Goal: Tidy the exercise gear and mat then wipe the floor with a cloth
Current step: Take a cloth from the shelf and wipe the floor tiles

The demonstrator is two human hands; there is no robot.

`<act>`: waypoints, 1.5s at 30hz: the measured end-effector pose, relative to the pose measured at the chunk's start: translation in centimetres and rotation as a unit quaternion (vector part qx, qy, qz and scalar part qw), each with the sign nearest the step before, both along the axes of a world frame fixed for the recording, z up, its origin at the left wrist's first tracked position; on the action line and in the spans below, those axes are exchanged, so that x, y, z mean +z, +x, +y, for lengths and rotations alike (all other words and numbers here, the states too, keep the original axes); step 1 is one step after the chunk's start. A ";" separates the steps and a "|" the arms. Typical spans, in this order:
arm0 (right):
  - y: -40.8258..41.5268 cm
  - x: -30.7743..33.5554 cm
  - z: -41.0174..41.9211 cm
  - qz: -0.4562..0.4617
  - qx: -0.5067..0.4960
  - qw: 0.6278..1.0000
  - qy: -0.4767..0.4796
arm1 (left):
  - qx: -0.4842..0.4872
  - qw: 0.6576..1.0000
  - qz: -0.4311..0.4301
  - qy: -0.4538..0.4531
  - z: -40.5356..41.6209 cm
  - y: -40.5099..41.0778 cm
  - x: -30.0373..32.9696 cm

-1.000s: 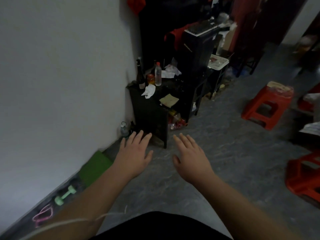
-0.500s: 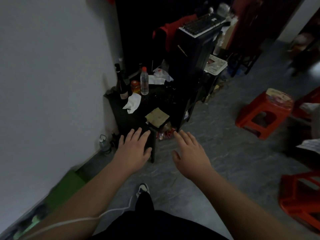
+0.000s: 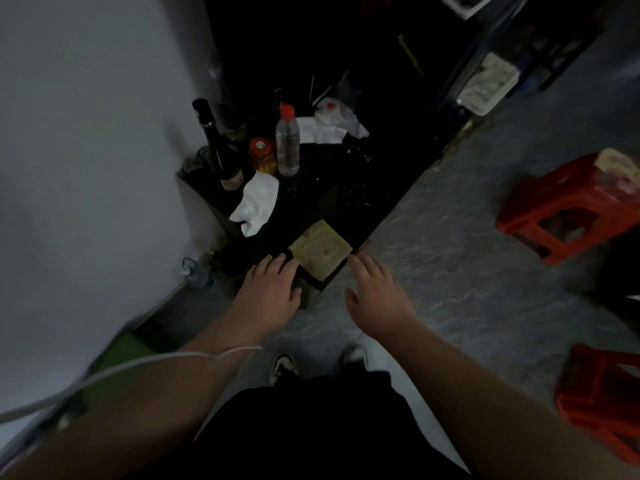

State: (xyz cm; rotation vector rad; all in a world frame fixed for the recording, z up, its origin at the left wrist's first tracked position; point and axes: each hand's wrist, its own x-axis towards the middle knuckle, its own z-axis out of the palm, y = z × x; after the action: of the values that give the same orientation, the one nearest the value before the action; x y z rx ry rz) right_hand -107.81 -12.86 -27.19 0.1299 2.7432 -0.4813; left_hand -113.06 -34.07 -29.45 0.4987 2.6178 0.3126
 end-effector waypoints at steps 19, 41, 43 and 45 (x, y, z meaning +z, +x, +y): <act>-18.0 -16.5 4.3 -0.187 -0.106 0.959 -0.187 | 0.625 0.717 -0.192 0.240 8.7 -5.5 -18.3; -0.6 3.3 -15.6 -0.357 0.186 0.771 -0.493 | 0.767 0.475 0.182 0.391 -3.3 21.9 6.0; 5.7 5.5 -18.3 -0.369 0.236 0.752 -0.494 | 0.778 0.441 0.221 0.389 -4.1 29.5 8.2; 12.7 7.8 -20.5 -0.377 0.293 0.732 -0.486 | 0.784 0.414 0.254 0.387 -4.4 37.5 10.5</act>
State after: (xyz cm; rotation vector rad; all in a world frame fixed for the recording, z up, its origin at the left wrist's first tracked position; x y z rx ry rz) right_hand -95.13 -33.37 -19.44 -0.6376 1.3495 -1.2374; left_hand -75.54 -38.43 -18.92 -2.1865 2.1701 2.1628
